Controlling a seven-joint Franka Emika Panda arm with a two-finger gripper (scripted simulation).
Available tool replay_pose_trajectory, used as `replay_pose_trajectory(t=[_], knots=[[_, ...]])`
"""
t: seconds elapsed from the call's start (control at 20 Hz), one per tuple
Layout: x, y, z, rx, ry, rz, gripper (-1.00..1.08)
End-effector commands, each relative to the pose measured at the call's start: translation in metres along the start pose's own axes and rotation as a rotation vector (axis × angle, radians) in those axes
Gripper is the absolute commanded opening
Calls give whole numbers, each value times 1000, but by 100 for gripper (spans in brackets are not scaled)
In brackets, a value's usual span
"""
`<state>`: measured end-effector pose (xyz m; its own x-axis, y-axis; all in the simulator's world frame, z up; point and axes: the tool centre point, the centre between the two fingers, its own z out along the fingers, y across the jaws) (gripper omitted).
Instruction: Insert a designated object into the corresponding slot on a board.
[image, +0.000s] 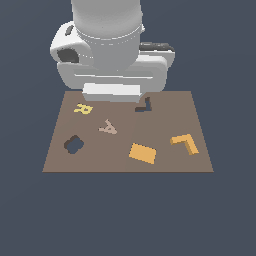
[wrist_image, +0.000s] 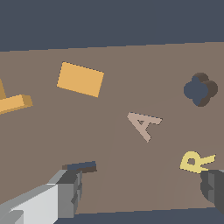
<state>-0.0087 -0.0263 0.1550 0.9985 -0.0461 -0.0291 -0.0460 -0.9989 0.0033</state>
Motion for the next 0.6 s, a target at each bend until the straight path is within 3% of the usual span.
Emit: replay_pose_trajectory(t=[0.0, 0.3, 0.55], knots=[[0, 0, 0, 0, 0, 0, 100], [5, -11, 6, 1, 2, -14, 100], [18, -36, 20, 2, 6, -48, 100]])
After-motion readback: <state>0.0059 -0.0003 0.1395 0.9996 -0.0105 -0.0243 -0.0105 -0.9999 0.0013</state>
